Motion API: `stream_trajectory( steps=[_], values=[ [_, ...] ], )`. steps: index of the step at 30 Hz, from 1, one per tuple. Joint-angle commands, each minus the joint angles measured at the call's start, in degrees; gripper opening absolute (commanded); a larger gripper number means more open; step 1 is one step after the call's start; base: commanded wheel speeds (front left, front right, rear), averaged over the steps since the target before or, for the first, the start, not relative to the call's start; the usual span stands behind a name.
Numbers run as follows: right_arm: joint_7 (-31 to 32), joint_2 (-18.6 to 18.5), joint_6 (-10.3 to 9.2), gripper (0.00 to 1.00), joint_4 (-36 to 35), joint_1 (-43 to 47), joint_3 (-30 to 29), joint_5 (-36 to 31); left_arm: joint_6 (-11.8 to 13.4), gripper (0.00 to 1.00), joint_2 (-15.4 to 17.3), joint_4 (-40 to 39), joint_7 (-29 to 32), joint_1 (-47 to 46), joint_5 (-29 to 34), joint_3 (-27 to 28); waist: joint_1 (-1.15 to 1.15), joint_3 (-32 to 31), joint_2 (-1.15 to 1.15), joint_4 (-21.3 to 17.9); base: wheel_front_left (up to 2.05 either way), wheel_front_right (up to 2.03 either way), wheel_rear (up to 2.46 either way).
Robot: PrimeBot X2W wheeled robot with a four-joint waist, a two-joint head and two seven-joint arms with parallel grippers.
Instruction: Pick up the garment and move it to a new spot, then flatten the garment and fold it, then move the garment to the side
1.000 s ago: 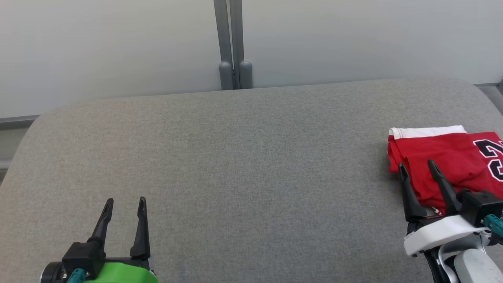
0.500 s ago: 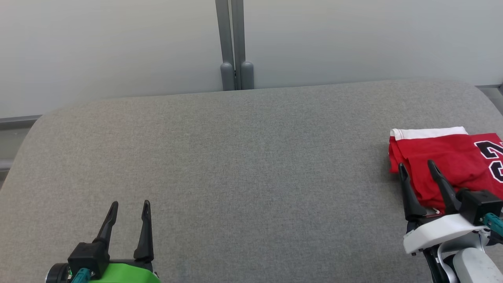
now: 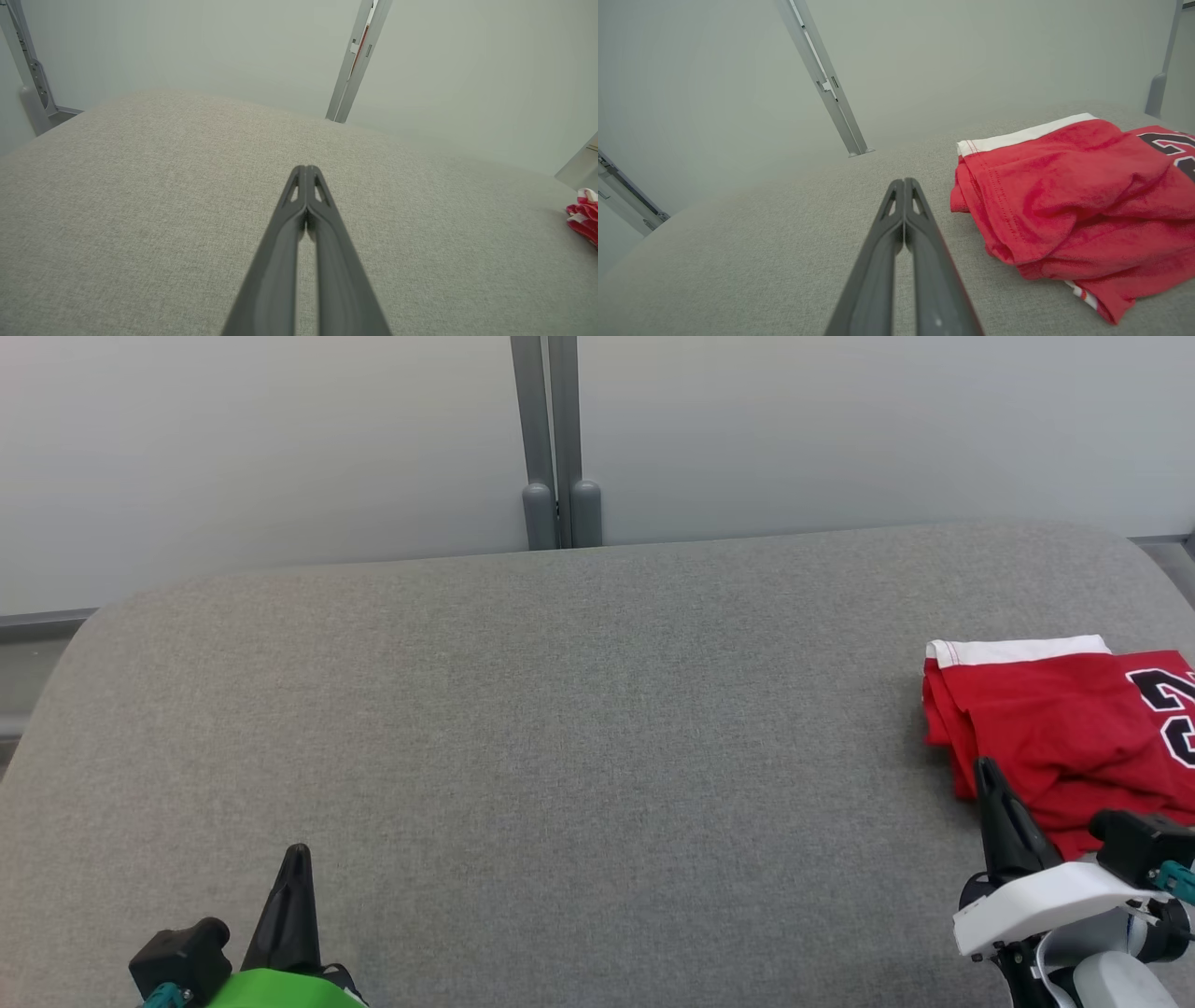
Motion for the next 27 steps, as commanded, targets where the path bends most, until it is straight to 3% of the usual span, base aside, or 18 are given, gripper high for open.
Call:
stream_trajectory(
  steps=[1, 27],
  values=[
    [0.58, -0.11, 0.0, 0.0, -0.81, -1.47, -0.7, 2.37, -0.23, 0.0, 0.04, -0.8, 0.48, -1.92, -2.56, 0.6, 0.0, 0.03, 0.0, -0.02, 0.0, 0.0, 0.0],
    [6.52, 2.56, 0.0, 0.0, -0.69, -2.56, -3.65, 22.9, -0.38, 0.0, -0.45, -1.06, 6.17, -4.49, -25.3, 2.88, 0.0, 0.59, 0.0, -0.42, 0.0, 0.0, 0.0]
  ],
)
